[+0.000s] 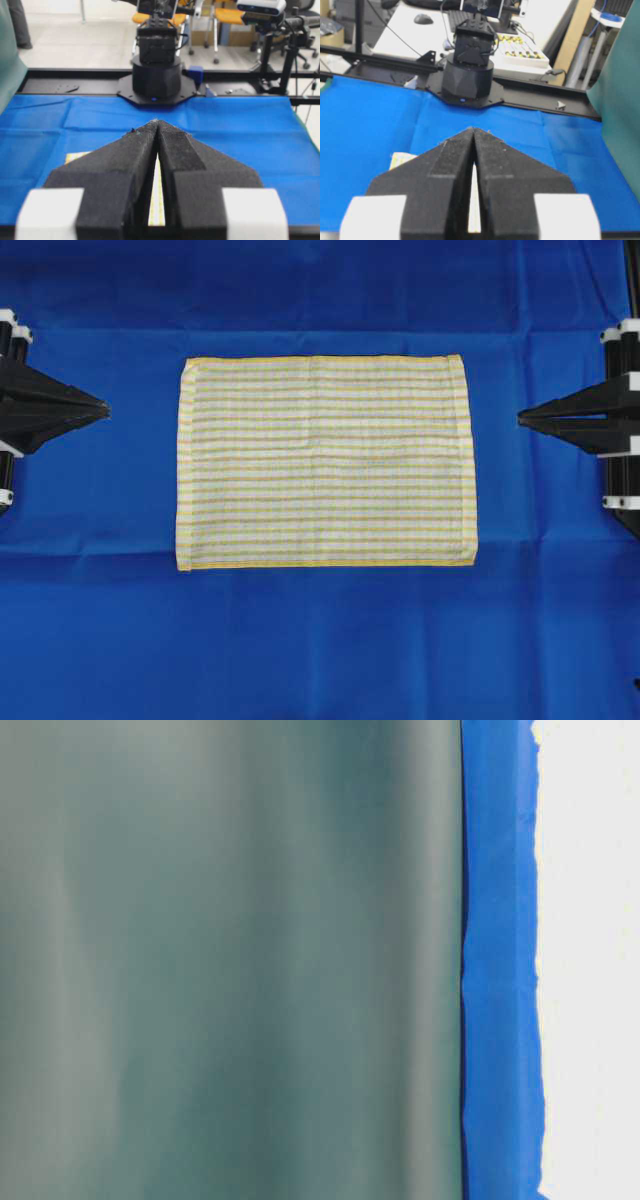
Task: Fold the yellow towel.
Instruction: 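Move both grippers to the towel's top corners and grasp them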
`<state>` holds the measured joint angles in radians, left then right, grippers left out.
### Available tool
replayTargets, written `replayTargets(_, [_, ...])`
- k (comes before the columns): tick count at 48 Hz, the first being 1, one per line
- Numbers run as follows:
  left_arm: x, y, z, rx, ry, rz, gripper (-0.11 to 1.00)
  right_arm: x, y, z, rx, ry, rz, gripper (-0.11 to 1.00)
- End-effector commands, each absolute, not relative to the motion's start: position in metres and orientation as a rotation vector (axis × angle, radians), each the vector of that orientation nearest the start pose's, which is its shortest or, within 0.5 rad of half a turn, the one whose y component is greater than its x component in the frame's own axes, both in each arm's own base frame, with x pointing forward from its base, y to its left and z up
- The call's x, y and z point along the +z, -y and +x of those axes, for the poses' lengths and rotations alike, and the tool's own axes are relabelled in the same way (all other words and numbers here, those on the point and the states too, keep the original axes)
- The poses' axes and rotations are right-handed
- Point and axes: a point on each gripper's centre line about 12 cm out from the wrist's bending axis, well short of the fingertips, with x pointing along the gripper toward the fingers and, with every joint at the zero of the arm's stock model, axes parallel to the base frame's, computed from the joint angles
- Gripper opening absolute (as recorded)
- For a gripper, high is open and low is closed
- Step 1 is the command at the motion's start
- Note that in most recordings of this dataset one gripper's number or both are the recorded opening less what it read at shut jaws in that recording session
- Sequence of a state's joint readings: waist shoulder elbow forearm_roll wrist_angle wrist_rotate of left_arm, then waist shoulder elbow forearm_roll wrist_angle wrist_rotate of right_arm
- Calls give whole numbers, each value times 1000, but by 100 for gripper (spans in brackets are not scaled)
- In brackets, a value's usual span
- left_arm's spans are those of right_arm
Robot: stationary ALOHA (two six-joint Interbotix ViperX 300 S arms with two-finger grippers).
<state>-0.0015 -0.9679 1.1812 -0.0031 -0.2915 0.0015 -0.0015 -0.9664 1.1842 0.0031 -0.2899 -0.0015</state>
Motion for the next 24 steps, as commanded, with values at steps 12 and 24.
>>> replayTargets(12, [278, -23, 216, 112, -25, -61, 0, 290, 30, 202, -152, -32, 91, 0])
replayTargets(24, [242, -50, 232, 224, -199, -73, 0, 257, 54, 207, -274, -198, 167, 1])
